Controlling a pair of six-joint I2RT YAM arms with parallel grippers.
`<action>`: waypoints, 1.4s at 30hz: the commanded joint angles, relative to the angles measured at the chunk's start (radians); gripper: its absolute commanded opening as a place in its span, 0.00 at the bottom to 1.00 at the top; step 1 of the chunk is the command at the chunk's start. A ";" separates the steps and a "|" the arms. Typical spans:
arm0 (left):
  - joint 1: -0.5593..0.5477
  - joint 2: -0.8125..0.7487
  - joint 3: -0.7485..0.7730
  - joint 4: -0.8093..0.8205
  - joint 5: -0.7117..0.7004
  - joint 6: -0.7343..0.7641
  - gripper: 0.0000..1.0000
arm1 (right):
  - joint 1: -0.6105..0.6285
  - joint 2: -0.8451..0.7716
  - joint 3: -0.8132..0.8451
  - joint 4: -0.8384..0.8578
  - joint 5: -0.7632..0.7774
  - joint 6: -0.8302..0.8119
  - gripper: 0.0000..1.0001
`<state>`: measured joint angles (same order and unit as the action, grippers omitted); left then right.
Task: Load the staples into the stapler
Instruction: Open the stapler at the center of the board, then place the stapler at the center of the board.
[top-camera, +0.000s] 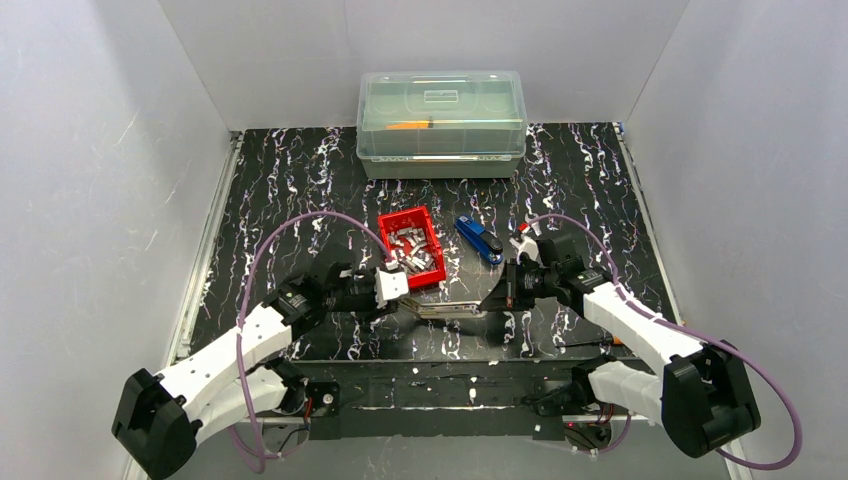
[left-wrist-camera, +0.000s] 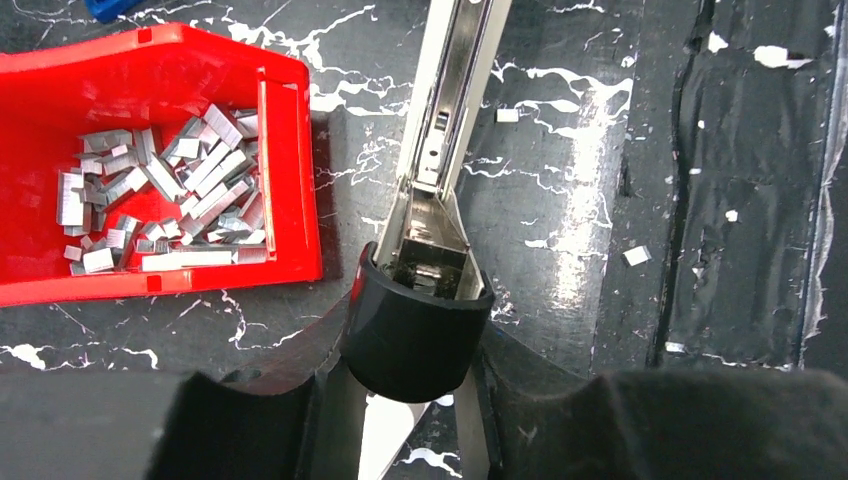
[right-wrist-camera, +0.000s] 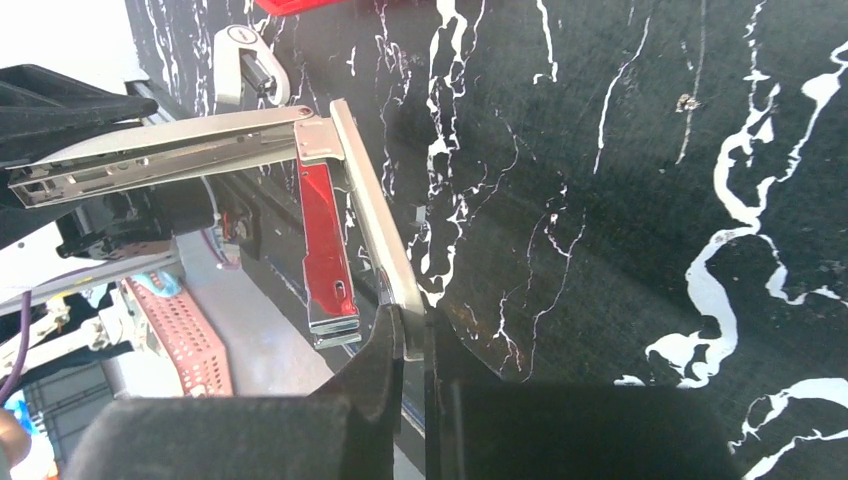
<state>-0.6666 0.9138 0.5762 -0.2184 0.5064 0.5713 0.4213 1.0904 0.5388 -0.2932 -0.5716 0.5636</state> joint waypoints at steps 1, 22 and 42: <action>0.022 -0.007 0.014 0.051 -0.020 0.052 0.00 | -0.009 -0.006 -0.031 -0.100 0.244 -0.037 0.01; 0.210 0.081 0.077 -0.022 0.013 0.056 0.01 | -0.009 0.043 -0.071 -0.054 0.237 0.001 0.01; 0.226 0.079 0.155 -0.060 0.031 0.007 0.01 | -0.009 0.001 -0.066 -0.098 0.263 0.011 0.59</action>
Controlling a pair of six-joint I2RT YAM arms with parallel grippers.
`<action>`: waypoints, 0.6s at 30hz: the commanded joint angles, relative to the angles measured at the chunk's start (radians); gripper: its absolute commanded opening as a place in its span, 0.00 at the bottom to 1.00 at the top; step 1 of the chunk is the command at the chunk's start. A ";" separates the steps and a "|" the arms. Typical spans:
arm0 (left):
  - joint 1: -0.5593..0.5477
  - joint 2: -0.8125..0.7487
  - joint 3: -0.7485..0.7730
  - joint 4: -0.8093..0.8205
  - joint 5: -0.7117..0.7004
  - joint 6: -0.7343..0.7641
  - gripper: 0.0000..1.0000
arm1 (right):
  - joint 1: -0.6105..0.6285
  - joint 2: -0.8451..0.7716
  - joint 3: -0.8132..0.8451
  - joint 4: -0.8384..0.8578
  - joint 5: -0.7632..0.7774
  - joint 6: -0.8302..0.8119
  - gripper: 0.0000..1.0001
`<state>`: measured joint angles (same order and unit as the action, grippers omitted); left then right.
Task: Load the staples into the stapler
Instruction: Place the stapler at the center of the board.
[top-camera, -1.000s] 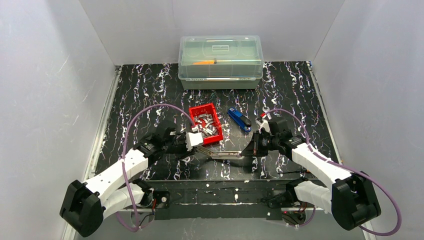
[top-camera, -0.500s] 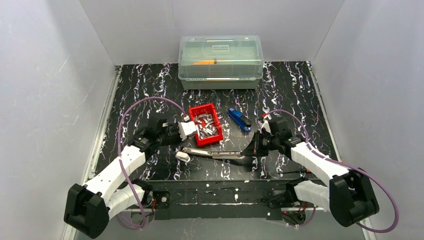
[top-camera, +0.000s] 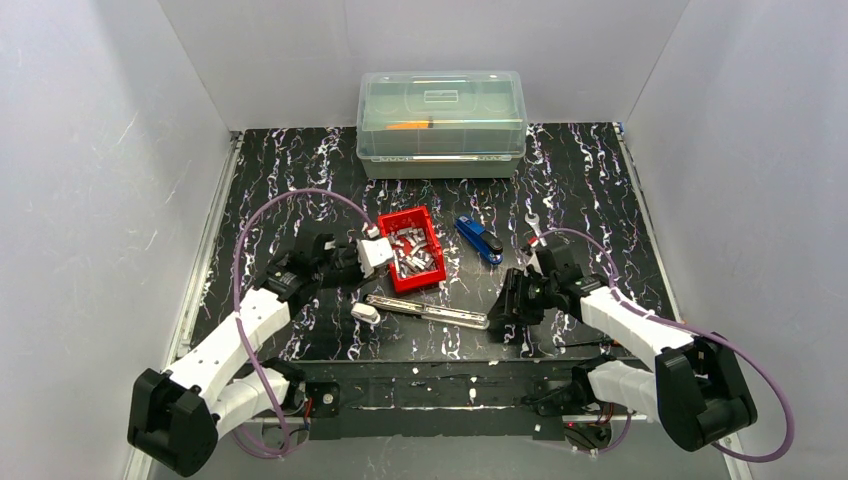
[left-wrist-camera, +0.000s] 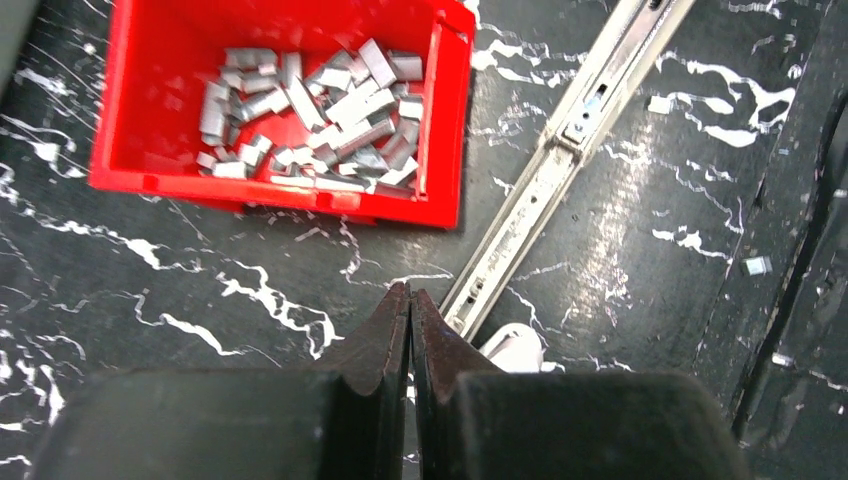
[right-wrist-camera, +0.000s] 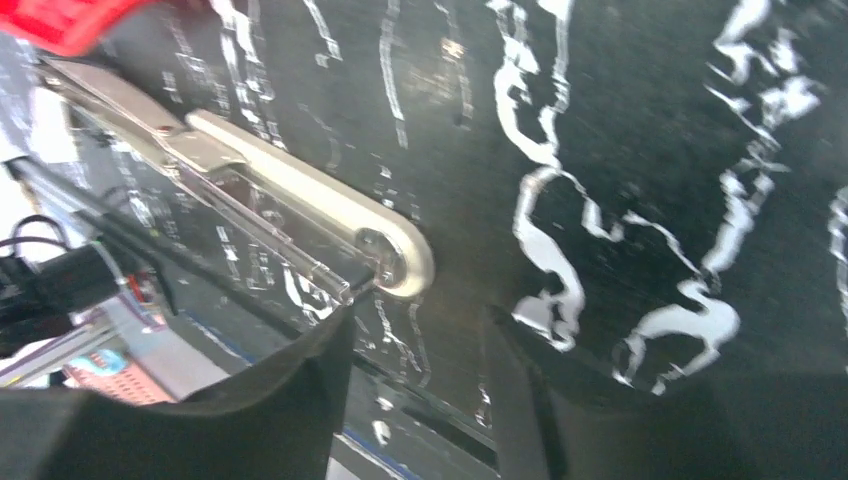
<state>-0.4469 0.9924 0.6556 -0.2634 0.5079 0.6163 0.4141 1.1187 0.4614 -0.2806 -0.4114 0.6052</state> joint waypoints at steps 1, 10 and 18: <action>0.007 0.000 0.088 -0.015 0.030 -0.049 0.01 | -0.001 -0.042 0.027 -0.132 0.112 -0.032 0.62; 0.008 -0.017 0.146 -0.026 0.053 -0.095 0.05 | -0.003 -0.095 0.269 -0.245 0.236 -0.056 0.67; 0.010 -0.045 0.177 0.044 0.072 -0.159 0.80 | -0.006 0.125 0.430 -0.126 0.386 -0.178 0.86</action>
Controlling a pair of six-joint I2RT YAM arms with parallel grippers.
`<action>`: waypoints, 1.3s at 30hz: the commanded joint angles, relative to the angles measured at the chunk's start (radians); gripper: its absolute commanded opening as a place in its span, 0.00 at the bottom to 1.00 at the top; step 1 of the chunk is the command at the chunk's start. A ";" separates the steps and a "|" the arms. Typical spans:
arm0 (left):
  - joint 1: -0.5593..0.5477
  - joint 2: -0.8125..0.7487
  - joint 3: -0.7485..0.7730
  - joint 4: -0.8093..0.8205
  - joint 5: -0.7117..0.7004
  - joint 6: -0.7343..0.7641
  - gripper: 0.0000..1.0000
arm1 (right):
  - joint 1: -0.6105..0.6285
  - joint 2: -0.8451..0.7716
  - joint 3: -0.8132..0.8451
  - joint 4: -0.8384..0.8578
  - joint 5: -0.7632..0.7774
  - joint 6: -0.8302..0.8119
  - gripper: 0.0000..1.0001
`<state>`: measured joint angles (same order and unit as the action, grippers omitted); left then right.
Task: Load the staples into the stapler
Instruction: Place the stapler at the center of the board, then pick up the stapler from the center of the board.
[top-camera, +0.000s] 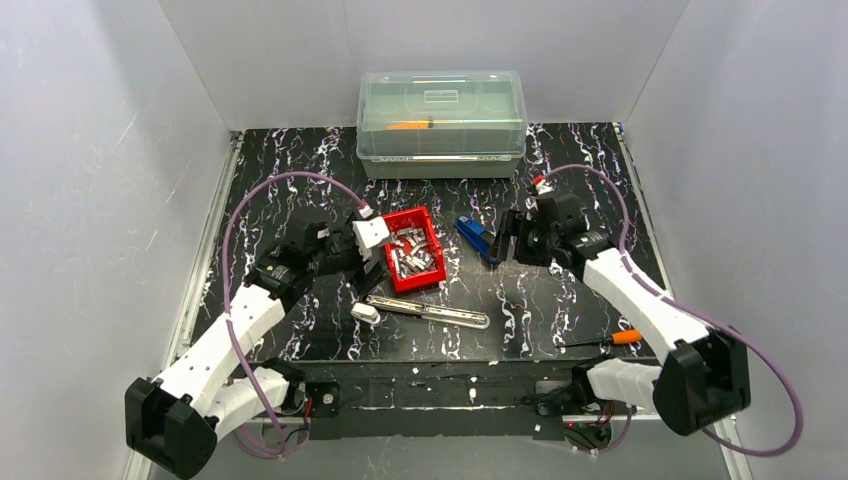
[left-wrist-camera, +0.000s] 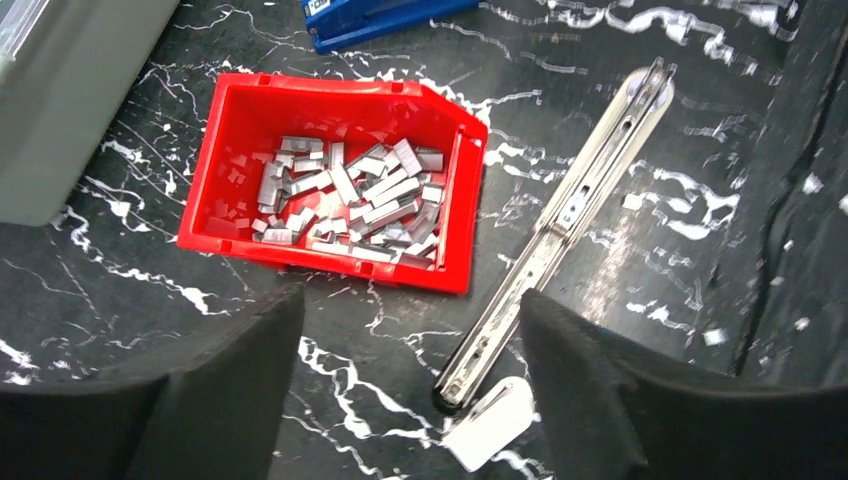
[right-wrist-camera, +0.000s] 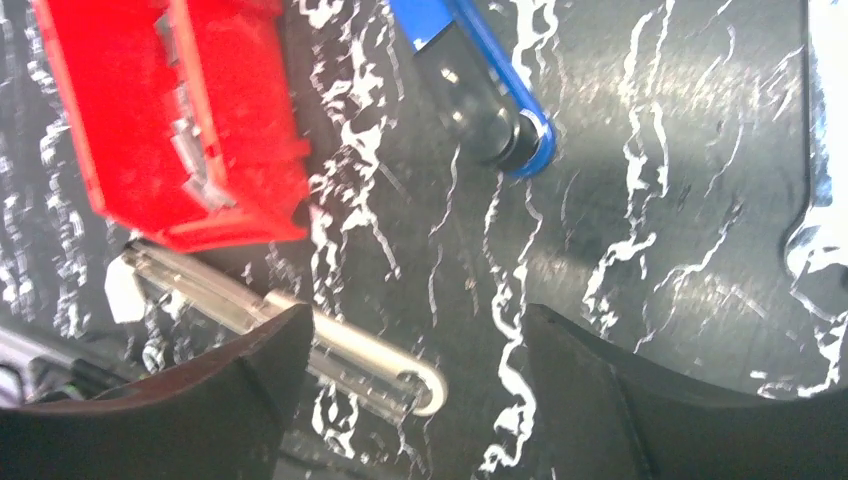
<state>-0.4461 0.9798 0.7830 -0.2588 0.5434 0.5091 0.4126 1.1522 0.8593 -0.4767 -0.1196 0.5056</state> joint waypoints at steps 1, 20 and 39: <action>0.009 -0.033 0.056 0.045 0.040 -0.062 0.89 | -0.005 0.118 0.032 0.104 0.093 -0.090 0.90; 0.009 -0.007 0.156 0.008 0.123 -0.067 0.98 | 0.042 0.359 0.036 0.380 0.114 -0.253 0.76; 0.007 0.228 0.297 -0.014 0.432 0.220 0.97 | 0.075 0.147 0.060 0.319 0.128 -0.320 0.14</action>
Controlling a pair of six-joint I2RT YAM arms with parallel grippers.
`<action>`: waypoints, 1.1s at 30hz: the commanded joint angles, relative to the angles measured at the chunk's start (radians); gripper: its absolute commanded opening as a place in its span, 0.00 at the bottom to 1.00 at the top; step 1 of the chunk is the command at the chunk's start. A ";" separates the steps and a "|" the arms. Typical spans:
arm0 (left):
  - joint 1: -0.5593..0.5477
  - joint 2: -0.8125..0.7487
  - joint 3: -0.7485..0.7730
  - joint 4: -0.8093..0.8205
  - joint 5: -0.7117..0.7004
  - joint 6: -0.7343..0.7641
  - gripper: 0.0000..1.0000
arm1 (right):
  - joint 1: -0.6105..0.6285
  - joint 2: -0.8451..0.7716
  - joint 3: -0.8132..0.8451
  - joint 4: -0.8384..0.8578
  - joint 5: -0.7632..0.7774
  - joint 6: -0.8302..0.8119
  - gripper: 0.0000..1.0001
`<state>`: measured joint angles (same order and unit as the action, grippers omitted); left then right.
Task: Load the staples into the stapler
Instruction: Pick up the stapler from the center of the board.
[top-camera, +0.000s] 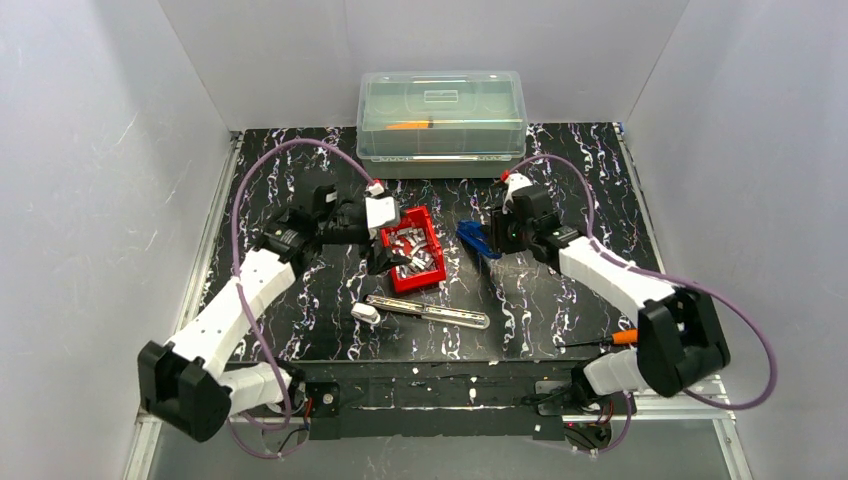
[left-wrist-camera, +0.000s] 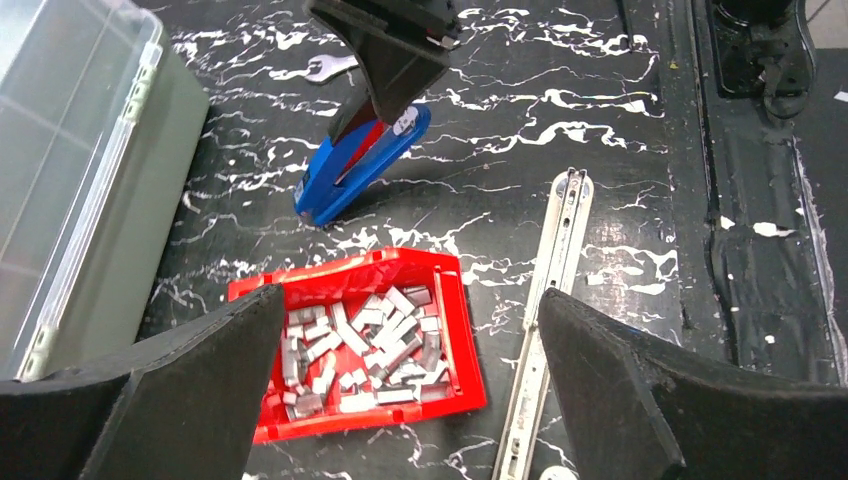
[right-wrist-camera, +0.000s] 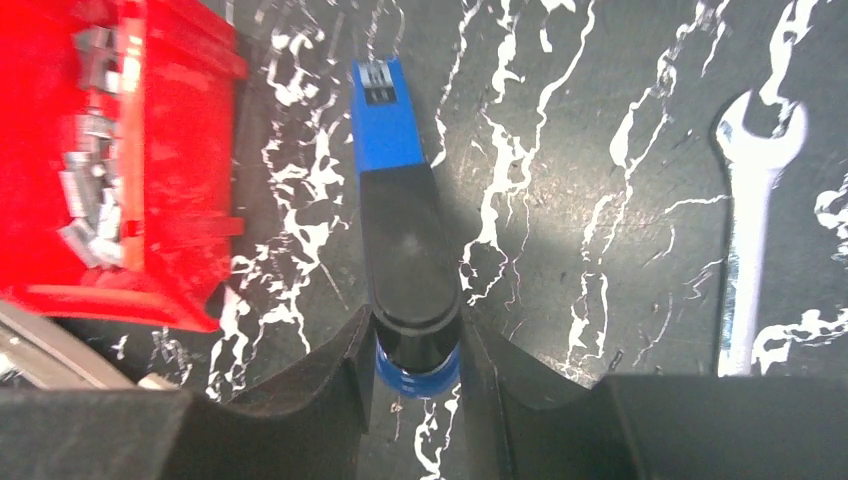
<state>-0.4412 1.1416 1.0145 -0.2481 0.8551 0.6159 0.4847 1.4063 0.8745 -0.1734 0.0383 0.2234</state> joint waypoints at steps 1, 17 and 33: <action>0.001 0.092 0.078 -0.025 0.134 0.146 0.97 | 0.004 -0.129 0.044 0.001 -0.068 -0.044 0.14; -0.164 0.393 0.243 -0.042 0.191 0.118 0.98 | 0.028 -0.344 0.112 -0.216 -0.296 -0.099 0.08; -0.199 0.499 0.306 0.091 0.392 -0.287 0.95 | 0.035 -0.390 0.250 -0.145 -0.515 -0.064 0.09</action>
<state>-0.6327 1.6619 1.2934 -0.2119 1.1576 0.4377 0.5137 1.0523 1.0569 -0.4362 -0.3817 0.1242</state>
